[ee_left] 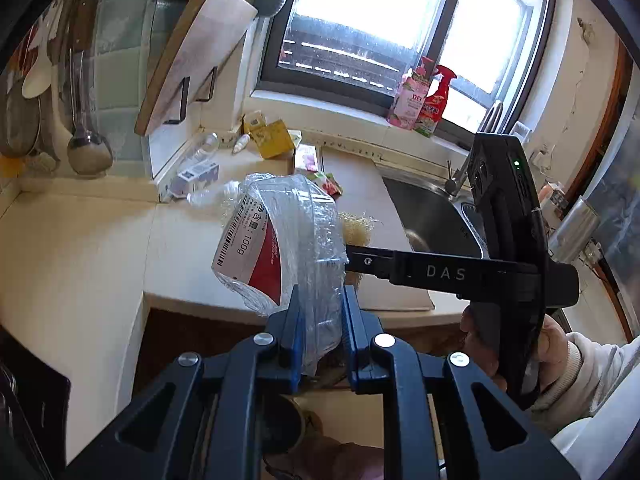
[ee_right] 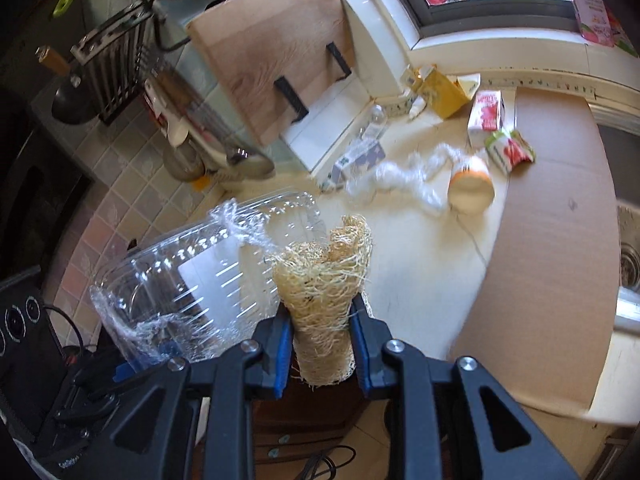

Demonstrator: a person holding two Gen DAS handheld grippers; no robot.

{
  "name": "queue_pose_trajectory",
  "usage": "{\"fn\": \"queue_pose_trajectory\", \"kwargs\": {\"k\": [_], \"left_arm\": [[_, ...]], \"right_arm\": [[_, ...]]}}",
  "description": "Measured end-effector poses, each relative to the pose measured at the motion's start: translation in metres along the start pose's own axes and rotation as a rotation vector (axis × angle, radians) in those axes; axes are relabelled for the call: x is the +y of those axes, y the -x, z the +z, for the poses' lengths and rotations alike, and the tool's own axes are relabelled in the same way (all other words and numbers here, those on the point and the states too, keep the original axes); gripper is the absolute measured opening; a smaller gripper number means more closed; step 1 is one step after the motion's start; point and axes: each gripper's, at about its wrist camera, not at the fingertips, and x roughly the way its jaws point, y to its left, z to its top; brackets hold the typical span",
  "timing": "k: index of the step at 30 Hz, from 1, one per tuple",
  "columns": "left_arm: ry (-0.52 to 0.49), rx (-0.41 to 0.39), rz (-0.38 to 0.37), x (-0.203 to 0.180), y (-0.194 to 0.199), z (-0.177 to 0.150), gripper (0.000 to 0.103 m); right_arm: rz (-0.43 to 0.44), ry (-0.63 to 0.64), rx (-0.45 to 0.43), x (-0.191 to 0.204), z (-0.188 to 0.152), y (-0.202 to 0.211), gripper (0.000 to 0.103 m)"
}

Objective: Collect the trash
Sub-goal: 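Carry the clamshell and loofah over the bin and open both tools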

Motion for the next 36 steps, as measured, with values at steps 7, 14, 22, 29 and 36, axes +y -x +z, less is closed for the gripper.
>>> {"fn": "queue_pose_trajectory", "kwargs": {"k": [7,14,22,29,36], "left_arm": [[0.02,0.121,-0.032,-0.001,-0.011,-0.069,0.014],[0.062,0.302,-0.04,0.018,-0.055,-0.143,0.014],[0.105,0.496,-0.042,0.054,-0.155,-0.233,0.015],[0.141,0.566,-0.039,0.098,-0.237,-0.282,0.016],[0.194,0.602,0.075,0.134,-0.281,-0.306,0.049]], "right_arm": [[-0.063,-0.001,0.075,-0.005,-0.086,-0.017,0.026],[-0.127,0.016,0.134,-0.031,-0.16,-0.056,0.026],[-0.169,-0.009,0.212,-0.08,-0.215,-0.135,0.027],[-0.211,-0.044,0.287,-0.128,-0.243,-0.215,0.034],[-0.205,-0.125,0.399,-0.164,-0.254,-0.26,0.038]]}}
